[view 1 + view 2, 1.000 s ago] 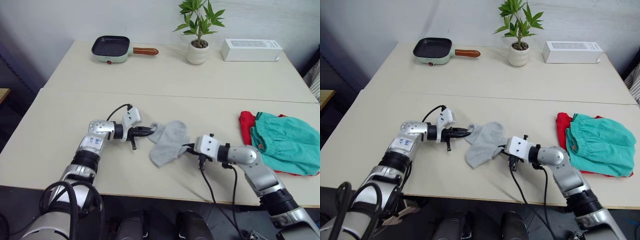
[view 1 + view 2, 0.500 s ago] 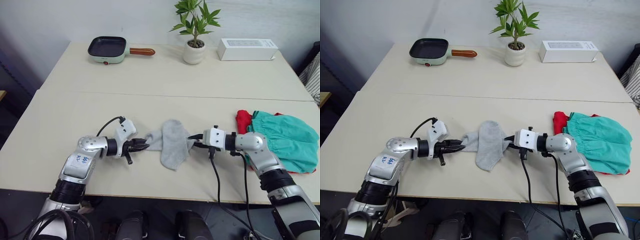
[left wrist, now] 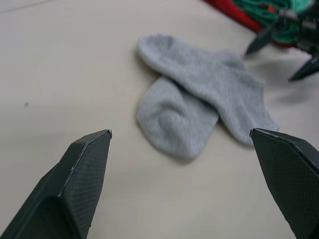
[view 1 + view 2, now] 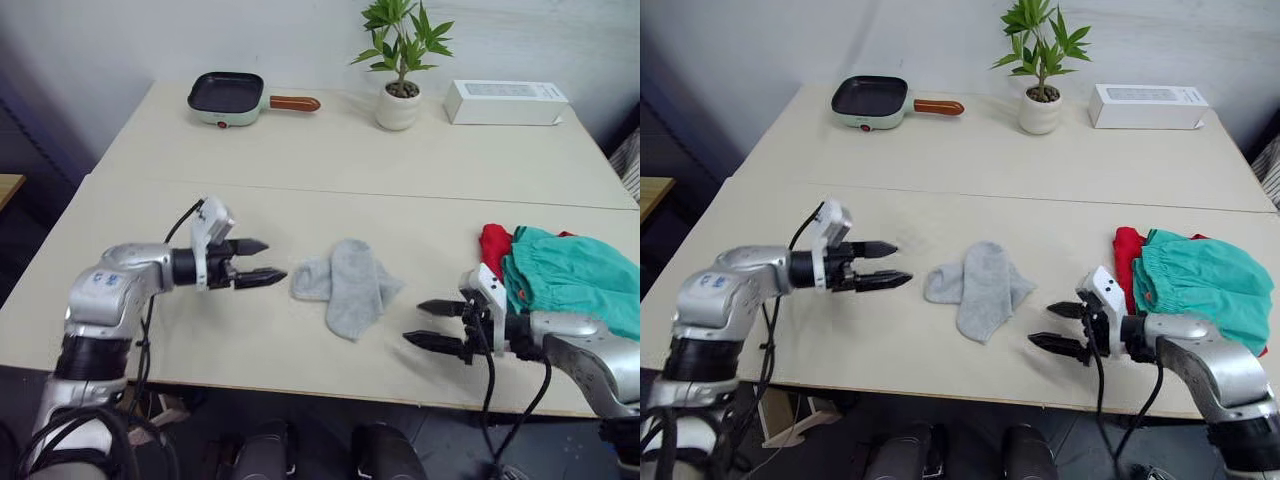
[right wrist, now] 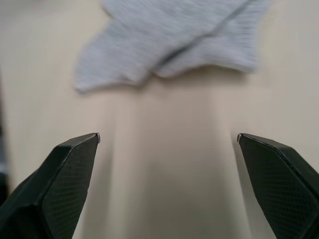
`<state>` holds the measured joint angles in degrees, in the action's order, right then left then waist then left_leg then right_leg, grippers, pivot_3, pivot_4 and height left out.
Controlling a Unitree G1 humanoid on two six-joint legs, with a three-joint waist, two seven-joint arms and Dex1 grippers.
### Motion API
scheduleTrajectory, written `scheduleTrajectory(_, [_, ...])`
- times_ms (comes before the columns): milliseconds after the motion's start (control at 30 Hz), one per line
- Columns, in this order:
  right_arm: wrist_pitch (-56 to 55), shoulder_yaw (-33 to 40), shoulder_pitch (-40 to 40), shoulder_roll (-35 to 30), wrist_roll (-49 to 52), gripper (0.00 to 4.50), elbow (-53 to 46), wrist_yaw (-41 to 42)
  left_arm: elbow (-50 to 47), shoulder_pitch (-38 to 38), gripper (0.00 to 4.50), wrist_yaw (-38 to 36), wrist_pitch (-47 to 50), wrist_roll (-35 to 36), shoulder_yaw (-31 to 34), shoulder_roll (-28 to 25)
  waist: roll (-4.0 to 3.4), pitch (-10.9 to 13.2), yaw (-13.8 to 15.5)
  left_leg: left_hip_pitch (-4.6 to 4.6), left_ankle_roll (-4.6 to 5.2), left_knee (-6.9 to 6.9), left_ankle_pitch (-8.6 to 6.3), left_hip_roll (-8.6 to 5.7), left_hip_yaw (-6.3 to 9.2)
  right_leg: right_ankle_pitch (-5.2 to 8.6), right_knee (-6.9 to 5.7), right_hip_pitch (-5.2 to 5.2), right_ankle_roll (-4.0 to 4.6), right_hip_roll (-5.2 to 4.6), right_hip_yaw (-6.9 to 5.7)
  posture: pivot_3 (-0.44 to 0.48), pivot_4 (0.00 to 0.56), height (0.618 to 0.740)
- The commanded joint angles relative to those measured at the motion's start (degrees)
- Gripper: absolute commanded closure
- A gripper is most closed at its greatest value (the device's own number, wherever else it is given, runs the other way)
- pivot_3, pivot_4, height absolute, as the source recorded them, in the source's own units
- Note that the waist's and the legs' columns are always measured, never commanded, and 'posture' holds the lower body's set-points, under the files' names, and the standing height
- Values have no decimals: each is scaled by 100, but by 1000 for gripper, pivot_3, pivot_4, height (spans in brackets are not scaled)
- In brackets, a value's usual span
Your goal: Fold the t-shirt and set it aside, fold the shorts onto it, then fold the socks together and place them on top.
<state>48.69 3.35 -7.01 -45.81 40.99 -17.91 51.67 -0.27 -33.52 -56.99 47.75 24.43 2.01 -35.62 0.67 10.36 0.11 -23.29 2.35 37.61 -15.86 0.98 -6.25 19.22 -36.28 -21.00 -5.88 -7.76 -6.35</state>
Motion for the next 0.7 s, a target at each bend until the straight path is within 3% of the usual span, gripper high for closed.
scheduleTrajectory(33, [1581, 125, 74, 433, 1026, 0, -842, -1034, 1129, -788, 17, 134, -807, -538, -665, 559, 0, 0, 12, 0, 0, -3, 0, -2, -1, 0, 2, 0, 0, 0, 0, 0, 150, 740])
scheduleTrajectory(233, [2904, 70, -244, 1520, 1505, 0, -980, -2463, 3177, -1831, 17, 371, -2682, -1589, -1431, 1525, 14, -8, 59, -5, 4, -6, -1, -7, -19, -1, 9, -11, -2, 13, 0, 0, 150, 740])
scheduleTrajectory(367, [3450, 232, -438, 2363, 1540, 0, -822, -3312, 4540, -2432, 17, 681, -3014, -1710, -1299, 2169, 31, -18, -5, -4, 4, -17, 0, -3, -40, -1, -18, -28, -2, 20, 7, 0, 150, 740])
scheduleTrajectory(467, [3700, 277, -490, 2781, 1448, 620, -810, -3694, 5309, -2718, 0, 736, -3193, -1874, -1292, 2419, 34, -20, -48, -2, 2, -23, 3, 2, -52, -1, -27, -39, -2, 25, 5, 0, 150, 740])
scheduleTrajectory(533, [3749, 263, -470, 2992, 1395, 1324, -833, -3874, 5645, -2837, 0, 662, -3294, -1964, -1306, 2528, 34, -20, -82, -1, 2, -30, 4, 4, -62, -1, -29, -48, -2, 27, 4, 0, 150, 740])
scheduleTrajectory(633, [3775, 280, -453, 3200, 1342, 2276, -843, -4068, 5915, -2953, 562, 607, -3356, -2029, -1249, 2611, 35, -21, -87, 0, -2, -36, 6, 7, -61, -1, -30, -50, -2, 29, 5, 0, 150, 740])
scheduleTrajectory(700, [3732, 269, -459, 3303, 1267, 3011, -820, -4164, 6047, -3000, 1198, 702, -3453, -2139, -1241, 2626, 35, -21, -89, -1, -1, -38, 6, 6, -61, -1, -28, -51, -2, 28, 6, 0, 150, 740])
